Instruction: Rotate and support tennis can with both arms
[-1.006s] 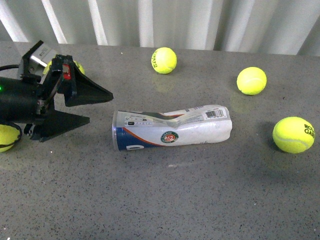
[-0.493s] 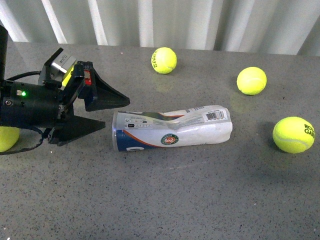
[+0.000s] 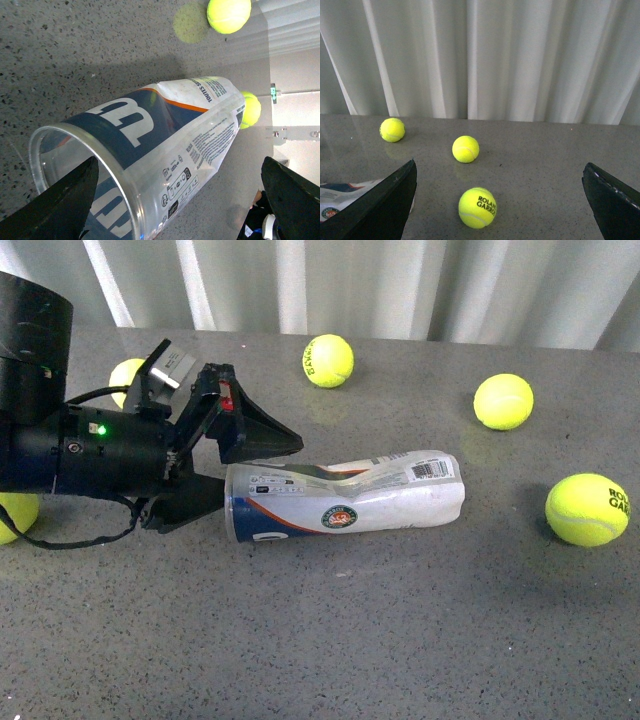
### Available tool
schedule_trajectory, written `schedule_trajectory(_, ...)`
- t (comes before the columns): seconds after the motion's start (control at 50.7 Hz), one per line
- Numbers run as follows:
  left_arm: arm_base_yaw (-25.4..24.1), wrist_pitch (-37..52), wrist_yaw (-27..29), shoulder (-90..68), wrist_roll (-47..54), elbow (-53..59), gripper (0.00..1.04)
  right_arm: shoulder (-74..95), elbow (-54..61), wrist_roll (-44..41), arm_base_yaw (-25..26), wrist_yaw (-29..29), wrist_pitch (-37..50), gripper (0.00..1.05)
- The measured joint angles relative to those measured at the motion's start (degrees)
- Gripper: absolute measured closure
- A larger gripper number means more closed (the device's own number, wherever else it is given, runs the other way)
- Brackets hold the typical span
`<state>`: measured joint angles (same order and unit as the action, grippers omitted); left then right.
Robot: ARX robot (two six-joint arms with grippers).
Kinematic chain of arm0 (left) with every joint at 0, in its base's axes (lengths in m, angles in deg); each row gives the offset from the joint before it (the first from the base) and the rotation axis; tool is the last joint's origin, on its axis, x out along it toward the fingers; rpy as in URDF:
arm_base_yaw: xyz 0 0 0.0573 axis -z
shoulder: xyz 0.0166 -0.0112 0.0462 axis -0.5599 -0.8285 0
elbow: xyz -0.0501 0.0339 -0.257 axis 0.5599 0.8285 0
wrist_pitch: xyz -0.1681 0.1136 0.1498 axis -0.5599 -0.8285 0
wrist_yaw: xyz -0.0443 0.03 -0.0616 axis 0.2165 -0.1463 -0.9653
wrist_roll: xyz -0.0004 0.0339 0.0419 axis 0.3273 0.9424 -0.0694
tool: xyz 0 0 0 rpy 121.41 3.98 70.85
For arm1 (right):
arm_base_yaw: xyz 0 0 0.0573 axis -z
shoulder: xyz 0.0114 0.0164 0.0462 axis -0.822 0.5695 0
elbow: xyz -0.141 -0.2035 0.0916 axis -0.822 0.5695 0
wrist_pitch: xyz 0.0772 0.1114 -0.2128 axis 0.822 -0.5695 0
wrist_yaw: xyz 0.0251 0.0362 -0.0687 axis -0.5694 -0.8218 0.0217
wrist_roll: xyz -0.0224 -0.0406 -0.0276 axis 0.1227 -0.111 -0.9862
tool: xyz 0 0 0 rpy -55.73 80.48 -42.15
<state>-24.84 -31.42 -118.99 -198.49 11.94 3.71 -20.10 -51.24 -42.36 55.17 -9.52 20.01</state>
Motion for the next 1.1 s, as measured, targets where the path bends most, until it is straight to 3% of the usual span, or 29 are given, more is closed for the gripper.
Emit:
schedule_trajectory(0.158, 1.57, 0.28, 0.87, -0.5, -1.25, -0.94, 0.08, 0.0, 0.0, -0.02, 0.0, 0.0, 0.0, 0.07)
schedule_trajectory(0.789, 1.68, -2.12, -0.98, 3.32, -4.07, -0.28, 1.0, 0.0, 0.0, 0.0, 0.0, 0.0, 0.0, 0.07)
schedule_trajectory(0.947, 0.5, -11.52, -0.35, 10.1, -0.42, -0.79, 1.01, 0.0, 0.0, 0.0, 0.0, 0.0, 0.0, 0.07)
schedule_trajectory(1.105, -0.26, -28.17, 3.23, 16.7, 9.84, -5.46, 1.01, 0.0, 0.0, 0.0, 0.0, 0.0, 0.0, 0.07)
